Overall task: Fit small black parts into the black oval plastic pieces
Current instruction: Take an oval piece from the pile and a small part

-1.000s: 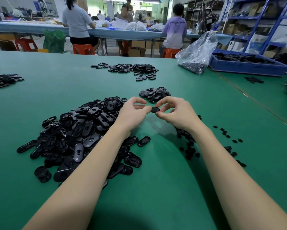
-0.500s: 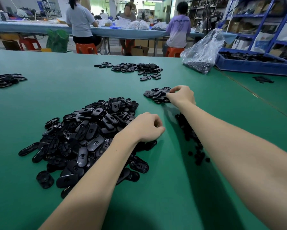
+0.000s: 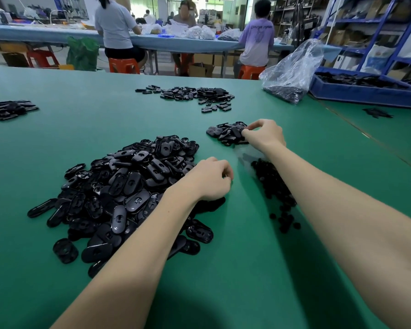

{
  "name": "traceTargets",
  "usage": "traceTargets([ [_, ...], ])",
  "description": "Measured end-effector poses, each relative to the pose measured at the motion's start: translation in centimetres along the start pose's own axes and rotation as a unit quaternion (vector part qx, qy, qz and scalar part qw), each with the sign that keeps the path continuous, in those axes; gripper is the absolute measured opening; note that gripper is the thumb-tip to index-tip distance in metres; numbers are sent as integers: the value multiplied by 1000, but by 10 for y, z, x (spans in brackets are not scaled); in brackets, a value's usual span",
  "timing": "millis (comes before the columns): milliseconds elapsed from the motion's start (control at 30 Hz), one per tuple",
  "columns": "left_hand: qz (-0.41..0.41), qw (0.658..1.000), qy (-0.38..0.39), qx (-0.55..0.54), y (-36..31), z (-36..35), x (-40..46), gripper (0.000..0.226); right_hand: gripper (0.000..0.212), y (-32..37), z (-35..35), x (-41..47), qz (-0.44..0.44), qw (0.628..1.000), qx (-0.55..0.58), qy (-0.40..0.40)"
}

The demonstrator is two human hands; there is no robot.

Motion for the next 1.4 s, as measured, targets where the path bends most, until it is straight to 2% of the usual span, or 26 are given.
traceTargets([
  [100, 5, 1000, 14, -12, -3, 4, -3, 41, 9, -2, 7, -16, 27, 999, -1, 46],
  [200, 10, 999, 27, -15, -4, 8, -5, 46, 12, -7, 13, -40, 53, 993, -20, 102],
  [267, 10, 999, 33, -17, -4, 10, -6, 47, 12, -12, 18, -53, 66, 991, -30, 113],
  [600, -11, 1000, 12, 11, -14, 18, -12, 35, 9, -12, 37, -69, 86, 984, -107, 113],
  [733, 20, 993, 73, 88, -13, 16, -14, 9, 8, -19, 44, -67, 75, 974, -160, 139],
  [833, 36, 986, 102, 127, -11, 13, -17, 18, 8, -25, 49, -67, 63, 970, -176, 152],
  [1033, 40, 990, 83, 103, -9, 15, -18, 19, 4, -29, 53, -72, 56, 970, -176, 160],
  [1133, 40, 996, 59, 61, -8, 17, -16, 16, 2, -29, 53, -73, 54, 969, -176, 164],
  [1233, 38, 997, -5, -63, -6, 21, -12, 15, 3, -30, 53, -74, 52, 967, -179, 175],
  [1400, 24, 958, -90, -271, -1, 22, -7, 21, 7, -29, 50, -76, 56, 962, -190, 189],
])
Point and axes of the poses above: each hand's wrist, its own x-axis towards the middle knuckle, its own z-axis out of the back of the hand, y = z × x, the point moved 5 cm from there along x, towards the middle knuckle, and after that the axes turned 2 degrees about y, right-handed, at the moved point
